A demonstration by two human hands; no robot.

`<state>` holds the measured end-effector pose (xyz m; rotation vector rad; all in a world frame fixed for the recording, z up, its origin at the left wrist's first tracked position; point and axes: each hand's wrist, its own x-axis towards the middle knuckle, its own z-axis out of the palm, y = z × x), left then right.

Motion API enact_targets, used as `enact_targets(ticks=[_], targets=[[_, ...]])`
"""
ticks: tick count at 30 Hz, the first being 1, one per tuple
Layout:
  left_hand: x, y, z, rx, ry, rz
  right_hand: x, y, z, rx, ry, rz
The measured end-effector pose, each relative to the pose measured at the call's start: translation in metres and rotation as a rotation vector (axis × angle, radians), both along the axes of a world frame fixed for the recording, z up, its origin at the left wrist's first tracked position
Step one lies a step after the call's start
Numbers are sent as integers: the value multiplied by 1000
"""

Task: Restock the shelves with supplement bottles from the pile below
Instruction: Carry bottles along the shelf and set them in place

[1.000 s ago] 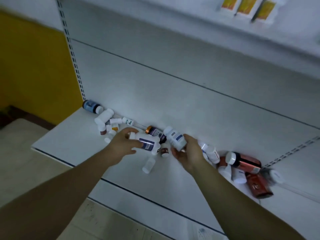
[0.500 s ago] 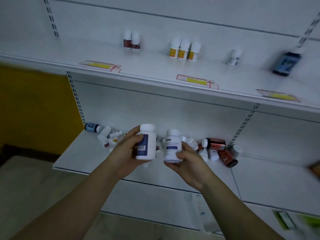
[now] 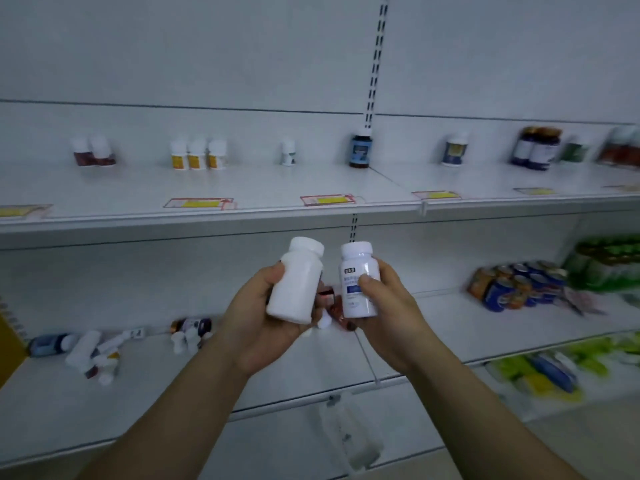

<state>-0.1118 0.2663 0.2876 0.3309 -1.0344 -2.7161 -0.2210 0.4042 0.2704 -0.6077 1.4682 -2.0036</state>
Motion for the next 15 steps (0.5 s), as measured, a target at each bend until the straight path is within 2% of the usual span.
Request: enact_targets(ticks=[4, 9, 15], targets=[[-42, 54, 14, 1, 28, -94, -37, 61, 17, 2, 71, -141], [-98, 116, 20, -71, 23, -90, -85, 125, 27, 10, 97, -243], [-158, 170, 24, -150, 8, -177, -133, 183, 31, 4, 72, -319]])
